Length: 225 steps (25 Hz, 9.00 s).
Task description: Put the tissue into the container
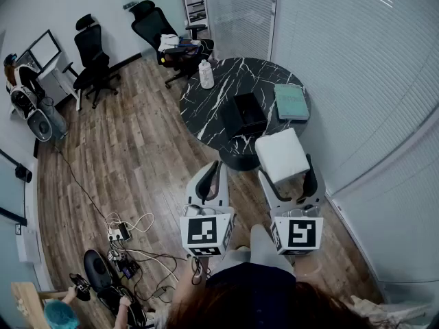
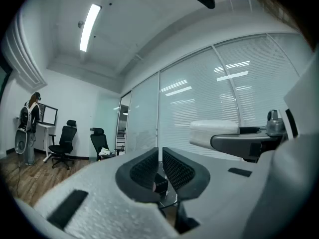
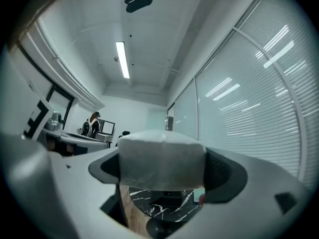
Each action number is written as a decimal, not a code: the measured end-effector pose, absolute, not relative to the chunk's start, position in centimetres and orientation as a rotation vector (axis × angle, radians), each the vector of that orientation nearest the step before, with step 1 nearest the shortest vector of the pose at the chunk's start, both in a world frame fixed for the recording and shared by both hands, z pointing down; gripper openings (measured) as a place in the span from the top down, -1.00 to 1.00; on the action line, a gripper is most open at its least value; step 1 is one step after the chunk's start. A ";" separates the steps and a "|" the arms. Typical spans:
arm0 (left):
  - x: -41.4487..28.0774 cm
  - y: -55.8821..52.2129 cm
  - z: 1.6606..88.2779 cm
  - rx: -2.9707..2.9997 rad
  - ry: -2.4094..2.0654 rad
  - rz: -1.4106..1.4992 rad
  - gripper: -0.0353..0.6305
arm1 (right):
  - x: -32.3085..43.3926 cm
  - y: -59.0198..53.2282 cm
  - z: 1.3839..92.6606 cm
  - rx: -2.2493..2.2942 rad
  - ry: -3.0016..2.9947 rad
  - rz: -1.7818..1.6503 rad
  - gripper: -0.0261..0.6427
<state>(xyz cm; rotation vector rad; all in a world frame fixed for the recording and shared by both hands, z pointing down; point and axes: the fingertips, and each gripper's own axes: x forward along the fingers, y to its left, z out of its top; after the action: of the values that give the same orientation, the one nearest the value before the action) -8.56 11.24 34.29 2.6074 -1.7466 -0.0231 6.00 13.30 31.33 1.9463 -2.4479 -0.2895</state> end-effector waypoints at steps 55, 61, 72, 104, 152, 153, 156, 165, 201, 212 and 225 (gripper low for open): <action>-3.7 -10.4 36.3 2.515 -1.828 0.043 0.76 | 9.4 -12.1 36.9 1.816 -2.551 0.001 -0.39; -5.1 -13.3 36.2 2.531 -1.799 0.034 0.76 | 8.4 -15.0 37.6 1.846 -2.507 0.031 -0.39; -6.7 -18.4 37.4 2.536 -1.734 0.038 0.76 | 6.8 -20.0 42.5 1.830 -2.384 0.124 -0.39; -7.5 -28.0 39.4 2.527 -1.611 0.064 0.76 | 5.8 -28.3 55.8 1.759 -2.122 0.379 -0.39; -5.4 -31.0 43.6 2.441 -1.604 0.214 0.76 | 5.0 -31.6 64.9 1.468 -1.975 0.615 -0.39; -5.4 -31.0 43.6 2.443 -1.601 0.216 0.76 | 5.0 -31.6 64.8 1.465 -1.974 0.615 -0.39; -5.3 -30.9 43.4 2.446 -1.593 0.213 0.76 | 5.0 -31.6 64.6 1.456 -1.978 0.604 -0.39; -5.4 -30.4 43.3 2.451 -1.589 0.207 0.76 | 4.9 -30.7 64.2 1.458 -1.988 0.609 -0.39; -8.6 -22.7 40.2 2.541 -1.537 0.082 0.76 | 5.2 -23.2 52.7 1.747 -2.092 0.414 -0.38; -5.6 -20.0 38.7 2.535 -1.605 0.046 0.76 | 6.5 -20.7 50.3 1.673 -2.189 0.347 -0.37; -3.9 -13.7 39.1 2.447 -1.743 0.073 0.76 | 8.5 -16.2 46.6 1.665 -2.291 0.227 0.23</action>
<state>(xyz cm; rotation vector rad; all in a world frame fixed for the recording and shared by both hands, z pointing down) -3.94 -13.66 39.06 2.4465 -1.7427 0.0732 8.55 -16.23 46.57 1.6649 -2.2909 0.2266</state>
